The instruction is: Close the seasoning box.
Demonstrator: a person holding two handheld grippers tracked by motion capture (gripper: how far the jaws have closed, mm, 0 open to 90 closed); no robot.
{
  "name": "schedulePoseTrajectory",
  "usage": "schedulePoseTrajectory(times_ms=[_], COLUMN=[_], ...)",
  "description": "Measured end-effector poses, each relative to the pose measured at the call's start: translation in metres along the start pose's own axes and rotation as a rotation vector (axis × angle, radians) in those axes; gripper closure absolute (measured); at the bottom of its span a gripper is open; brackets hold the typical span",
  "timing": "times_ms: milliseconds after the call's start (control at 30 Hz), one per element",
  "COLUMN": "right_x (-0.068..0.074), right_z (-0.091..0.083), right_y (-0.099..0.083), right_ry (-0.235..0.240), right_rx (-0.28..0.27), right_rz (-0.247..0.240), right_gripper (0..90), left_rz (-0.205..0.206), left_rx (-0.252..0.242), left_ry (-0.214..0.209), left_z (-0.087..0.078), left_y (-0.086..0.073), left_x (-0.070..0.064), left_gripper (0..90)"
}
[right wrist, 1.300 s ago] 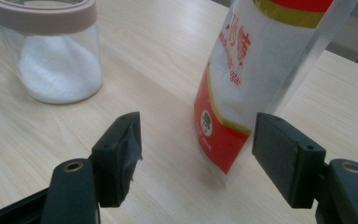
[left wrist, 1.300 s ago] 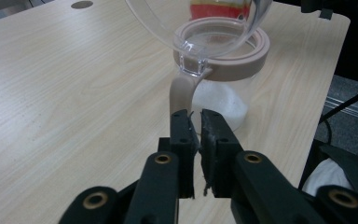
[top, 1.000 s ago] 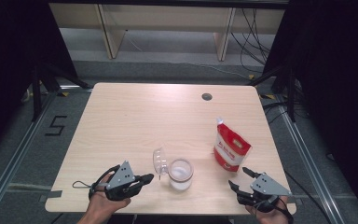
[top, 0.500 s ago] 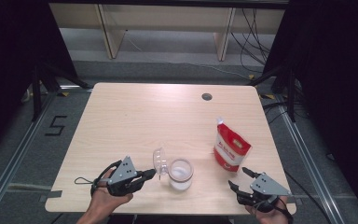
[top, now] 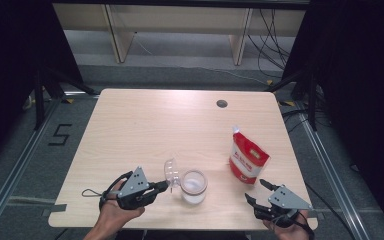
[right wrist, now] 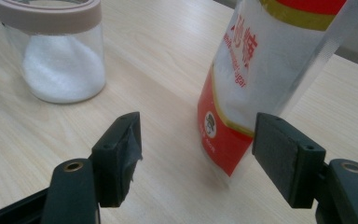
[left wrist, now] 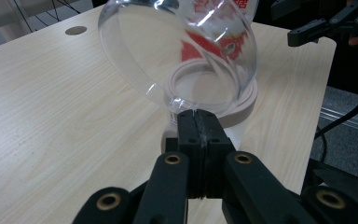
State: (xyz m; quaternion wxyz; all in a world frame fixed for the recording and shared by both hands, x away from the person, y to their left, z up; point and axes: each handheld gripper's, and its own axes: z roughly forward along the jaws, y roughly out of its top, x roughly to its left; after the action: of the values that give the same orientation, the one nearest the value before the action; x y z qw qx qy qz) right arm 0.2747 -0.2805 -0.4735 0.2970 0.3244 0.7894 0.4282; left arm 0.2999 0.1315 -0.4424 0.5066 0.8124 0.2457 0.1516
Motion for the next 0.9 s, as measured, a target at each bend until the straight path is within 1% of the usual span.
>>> schedulePoseTrajectory(times_ms=[100, 133, 167, 233, 267, 300, 333, 367, 400, 467, 500, 533, 567, 600, 700, 733, 767, 800, 900], right_x=[0.0006, 0.0006, 0.0006, 0.0006, 0.0008, 0.0004, 0.0, 0.0005, 0.0001, 0.0003, 0.0004, 0.0003, 0.0003, 0.0003, 0.0003, 0.0002, -0.0001, 0.0005, 0.0001], right_z=[-0.0003, 0.0, 0.0, 0.0007, 0.001, 0.0003, 0.0003, 0.0002, 0.0003, 0.0004, 0.0005, 0.0006, 0.0006, 0.0006, 0.0003, 0.0005, 0.0007, 0.0004, 0.0004], right_y=[0.0001, 0.0001, 0.0001, -0.0002, -0.0004, -0.0001, -0.0001, -0.0001, -0.0002, -0.0001, -0.0001, -0.0001, -0.0001, -0.0001, -0.0003, -0.0004, -0.0004, -0.0003, -0.0001], right_ry=[0.003, 0.003, 0.003, 0.0, -0.003, 0.001, 0.0, 0.003, -0.002, 0.001, 0.001, 0.002, 0.0, 0.0, 0.0, -0.002, -0.001, 0.003, 0.0], right_rx=[0.005, 0.005, 0.005, 0.0, -0.005, 0.004, 0.005, 0.01, 0.005, 0.007, 0.007, 0.006, 0.007, 0.007, 0.008, 0.004, 0.003, 0.011, 0.007], right_rz=[0.008, 0.008, 0.009, 0.007, 0.007, 0.005, 0.004, 0.011, 0.004, 0.006, 0.004, 0.002, 0.001, 0.001, 0.01, 0.006, 0.0, 0.012, 0.003], right_gripper=[33.6, 33.6, 33.6, 33.6, 33.6, 33.6, 33.6, 33.6, 33.6, 33.6, 33.6, 33.6, 33.6, 33.6, 33.6, 33.6, 33.6, 33.6, 33.6], left_rz=[0.008, 0.003, 0.013, 0.015, 0.004, 0.002, -0.01, 0.0, 0.01, 0.005, -0.003, 0.007, -0.003, -0.003, 0.016, 0.012, 0.02, 0.007, 0.013], left_rx=[-0.004, 0.0, 0.001, 0.001, 0.002, -0.001, -0.001, 0.001, 0.002, -0.003, -0.001, 0.0, -0.001, -0.001, -0.001, -0.001, 0.006, 0.004, 0.004], left_ry=[-0.009, -0.001, -0.006, -0.009, -0.005, -0.002, -0.001, -0.004, -0.005, -0.01, -0.005, -0.006, -0.005, -0.005, -0.016, -0.015, -0.015, -0.013, -0.016], left_z=[0.0011, 0.001, 0.0014, 0.0019, 0.0019, 0.0024, 0.0027, 0.003, 0.0033, 0.0047, 0.005, 0.0054, 0.006, 0.006, 0.0078, 0.0082, 0.008, 0.0085, 0.0092], left_y=[0.0004, 0.0005, 0.0008, 0.001, 0.001, 0.0011, 0.001, 0.0014, 0.0018, 0.0019, 0.0019, 0.0023, 0.0023, 0.0023, 0.0033, 0.0033, 0.0037, 0.0033, 0.0035], left_x=[0.0006, 0.0003, 0.001, 0.0012, 0.0003, -0.0001, -0.0011, -0.0008, -0.0006, -0.0015, -0.0023, -0.002, -0.0031, -0.0031, -0.003, -0.0035, -0.0035, -0.0046, -0.0045], left_gripper=[88.5, 88.4, 88.4, 88.3, 88.3, 88.3, 88.3, 88.3, 88.2, 88.1, 88.1, 88.1, 88.0, 88.0, 87.9, 87.8, 87.7, 87.6, 86.9])
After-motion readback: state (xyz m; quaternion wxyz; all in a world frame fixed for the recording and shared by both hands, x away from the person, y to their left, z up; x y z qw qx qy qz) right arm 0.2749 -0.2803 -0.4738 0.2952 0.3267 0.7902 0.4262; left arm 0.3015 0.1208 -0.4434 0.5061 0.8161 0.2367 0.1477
